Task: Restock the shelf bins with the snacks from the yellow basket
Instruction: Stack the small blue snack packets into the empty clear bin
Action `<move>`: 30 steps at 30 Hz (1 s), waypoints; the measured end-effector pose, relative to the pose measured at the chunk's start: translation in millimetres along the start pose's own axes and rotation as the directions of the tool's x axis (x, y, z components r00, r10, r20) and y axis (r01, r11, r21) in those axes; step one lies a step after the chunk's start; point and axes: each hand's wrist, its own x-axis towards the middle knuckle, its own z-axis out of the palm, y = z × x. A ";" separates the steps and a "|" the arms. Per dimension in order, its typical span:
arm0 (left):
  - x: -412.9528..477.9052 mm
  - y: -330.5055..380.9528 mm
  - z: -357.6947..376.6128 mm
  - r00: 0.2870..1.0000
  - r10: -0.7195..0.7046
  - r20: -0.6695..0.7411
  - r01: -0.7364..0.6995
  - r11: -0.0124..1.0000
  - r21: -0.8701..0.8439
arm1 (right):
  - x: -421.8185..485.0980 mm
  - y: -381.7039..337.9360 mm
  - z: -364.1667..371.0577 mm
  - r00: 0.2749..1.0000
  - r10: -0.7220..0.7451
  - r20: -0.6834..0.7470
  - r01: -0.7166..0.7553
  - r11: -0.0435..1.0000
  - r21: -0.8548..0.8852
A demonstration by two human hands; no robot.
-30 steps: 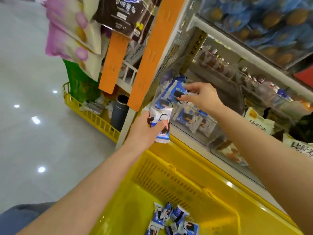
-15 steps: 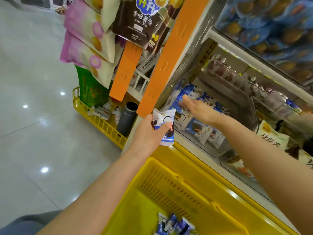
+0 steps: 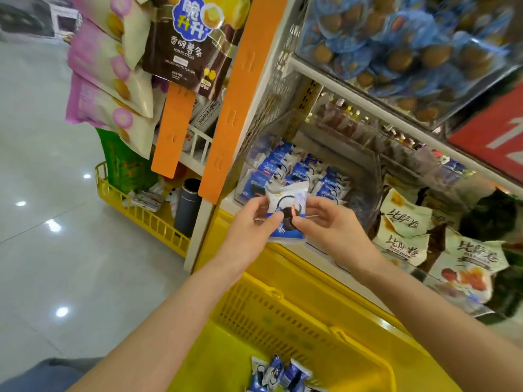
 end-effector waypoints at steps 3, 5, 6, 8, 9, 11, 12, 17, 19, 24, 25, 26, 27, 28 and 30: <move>9.6 5.6 11.9 0.983 0.181 -0.010 -0.173 0.953 0.248 | 2.7 -4.7 -28.1 0.991 -0.071 -0.115 0.060 0.993 -0.100; 22.0 12.1 15.3 0.940 0.339 0.019 -0.317 0.854 0.412 | 13.2 -7.9 -52.2 0.961 -0.145 -0.235 0.090 0.969 -0.229; 29.7 15.1 16.1 0.914 0.404 0.044 -0.372 0.788 0.491 | 20.3 -8.9 -64.1 0.946 -0.174 -0.274 0.084 0.946 -0.313; 46.1 18.9 18.7 0.865 0.487 0.118 -0.442 0.630 0.639 | 36.2 -7.7 -83.7 0.945 -0.199 -0.261 0.042 0.862 -0.505; 53.5 18.3 19.8 0.853 0.498 0.157 -0.454 0.558 0.695 | 44.4 -5.3 -90.5 0.961 -0.178 -0.211 0.017 0.801 -0.599; 66.0 12.0 21.2 0.855 0.472 0.213 -0.447 0.463 0.766 | 59.4 1.3 -97.2 0.995 -0.057 -0.084 -0.022 0.688 -0.725; 71.2 7.4 21.1 0.857 0.458 0.236 -0.443 0.422 0.791 | 66.7 4.7 -98.2 0.999 0.028 -0.027 -0.039 0.645 -0.763; 84.2 -7.2 19.0 0.825 0.485 0.288 -0.474 0.320 0.820 | 95.2 23.1 -91.6 0.940 0.272 0.206 0.028 0.539 -0.842; 85.4 -9.8 19.0 0.813 0.509 0.283 -0.485 0.324 0.812 | 100.7 30.5 -88.2 0.895 0.340 0.287 0.055 0.555 -0.830; 85.5 -12.0 20.0 0.815 0.509 0.279 -0.485 0.333 0.809 | 104.1 32.2 -76.7 0.829 0.459 0.319 0.028 0.536 -0.844; 85.2 -12.2 19.9 0.815 0.507 0.279 -0.484 0.332 0.810 | 99.9 29.0 -75.1 0.830 0.472 0.298 -0.015 0.553 -0.833; 85.1 -12.3 19.7 0.815 0.507 0.281 -0.485 0.331 0.809 | 94.0 25.8 -74.4 0.838 0.470 0.277 -0.050 0.573 -0.818; 84.6 -12.3 19.2 0.815 0.504 0.285 -0.486 0.329 0.810 | 86.4 22.4 -73.2 0.855 0.448 0.261 -0.065 0.591 -0.804; 83.6 -11.9 18.9 0.819 0.495 0.290 -0.485 0.327 0.811 | 76.7 20.7 -71.9 0.881 0.402 0.251 -0.061 0.621 -0.781; 79.1 -10.1 18.9 0.829 0.467 0.308 -0.484 0.323 0.813 | 53.0 20.8 -66.2 0.933 0.266 0.244 -0.004 0.685 -0.729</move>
